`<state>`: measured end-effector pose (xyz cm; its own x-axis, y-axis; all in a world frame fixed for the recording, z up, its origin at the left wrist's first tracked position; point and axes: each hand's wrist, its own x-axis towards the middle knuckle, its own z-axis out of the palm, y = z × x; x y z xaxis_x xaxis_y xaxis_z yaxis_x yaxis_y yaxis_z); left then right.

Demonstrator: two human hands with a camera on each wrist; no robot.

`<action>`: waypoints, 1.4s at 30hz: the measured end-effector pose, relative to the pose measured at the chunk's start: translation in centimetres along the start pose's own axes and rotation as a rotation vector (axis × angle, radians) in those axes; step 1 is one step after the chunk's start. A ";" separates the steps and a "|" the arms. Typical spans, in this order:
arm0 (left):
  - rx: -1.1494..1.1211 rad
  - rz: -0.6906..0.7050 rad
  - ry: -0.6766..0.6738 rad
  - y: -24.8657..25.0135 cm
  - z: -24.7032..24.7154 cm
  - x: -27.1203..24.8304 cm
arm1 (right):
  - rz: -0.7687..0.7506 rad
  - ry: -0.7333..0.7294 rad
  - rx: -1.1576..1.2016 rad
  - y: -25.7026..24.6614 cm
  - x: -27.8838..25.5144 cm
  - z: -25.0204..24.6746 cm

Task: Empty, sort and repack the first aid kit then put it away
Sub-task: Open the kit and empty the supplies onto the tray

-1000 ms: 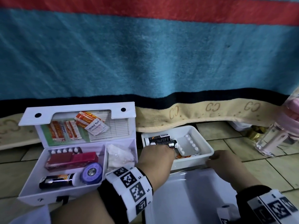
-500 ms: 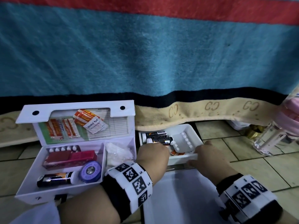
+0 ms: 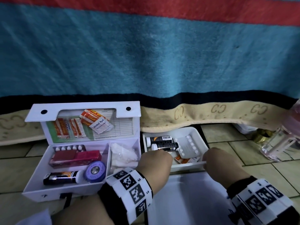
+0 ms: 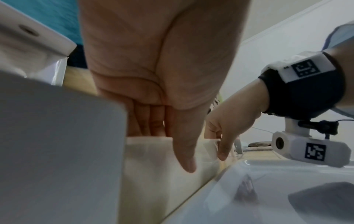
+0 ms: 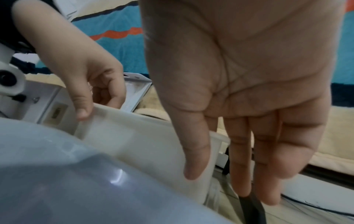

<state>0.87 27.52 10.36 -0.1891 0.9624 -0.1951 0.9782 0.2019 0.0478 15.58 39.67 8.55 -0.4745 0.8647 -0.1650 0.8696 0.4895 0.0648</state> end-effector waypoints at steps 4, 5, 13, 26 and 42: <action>-0.228 0.013 0.160 -1.4 -0.5 -1.5 | -0.066 0.051 -0.023 -0.2 -0.9 -0.3; -0.278 0.010 0.220 -1.9 -1.0 -2.2 | -0.079 0.072 -0.033 -0.4 -1.3 -0.8; -0.446 -0.397 0.461 -11.0 -2.3 -8.7 | -0.296 0.101 -0.144 -5.4 -3.2 -4.9; -0.378 -0.706 0.289 -20.4 4.5 -13.5 | -0.875 0.149 -0.061 -24.0 -5.8 -4.2; -0.531 -0.712 0.085 -20.9 5.2 -13.2 | -0.670 -0.048 0.029 -26.1 -5.6 -4.3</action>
<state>-16.67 9.62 6.86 -0.7632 0.5827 -0.2792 0.4621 0.7943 0.3944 -5.01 22.53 11.99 -0.9068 0.3691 -0.2038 0.3933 0.9146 -0.0935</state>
